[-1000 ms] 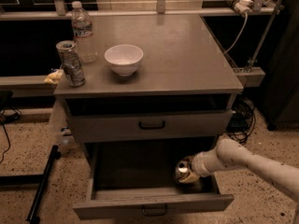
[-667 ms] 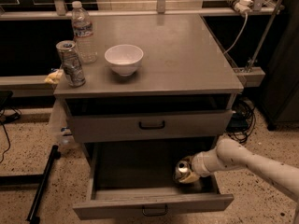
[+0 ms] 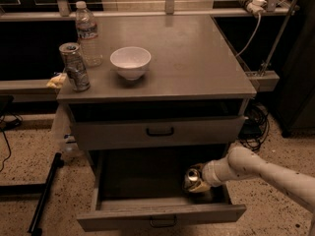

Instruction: Place 7up can into middle drawer

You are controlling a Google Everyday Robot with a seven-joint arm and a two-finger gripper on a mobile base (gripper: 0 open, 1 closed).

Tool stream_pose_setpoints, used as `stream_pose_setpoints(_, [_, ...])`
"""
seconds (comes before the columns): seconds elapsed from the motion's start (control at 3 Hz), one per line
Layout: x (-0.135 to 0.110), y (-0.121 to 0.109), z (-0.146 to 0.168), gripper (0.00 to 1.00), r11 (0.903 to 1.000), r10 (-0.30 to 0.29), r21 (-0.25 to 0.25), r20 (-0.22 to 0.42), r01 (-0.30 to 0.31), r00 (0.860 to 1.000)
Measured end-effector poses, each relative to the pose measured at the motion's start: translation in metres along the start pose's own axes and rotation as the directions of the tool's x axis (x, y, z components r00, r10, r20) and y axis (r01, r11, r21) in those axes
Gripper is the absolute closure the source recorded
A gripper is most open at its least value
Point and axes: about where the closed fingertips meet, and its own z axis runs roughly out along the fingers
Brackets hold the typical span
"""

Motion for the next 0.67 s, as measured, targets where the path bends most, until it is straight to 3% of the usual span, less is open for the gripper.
stream_pose_setpoints(0.33, [0.0000, 0.0001, 0.0001, 0.00, 1.0000, 0.000, 0.000, 0.000, 0.000, 1.000])
stream_pose_setpoints(0.67, [0.0000, 0.0001, 0.0001, 0.00, 1.0000, 0.000, 0.000, 0.000, 0.000, 1.000])
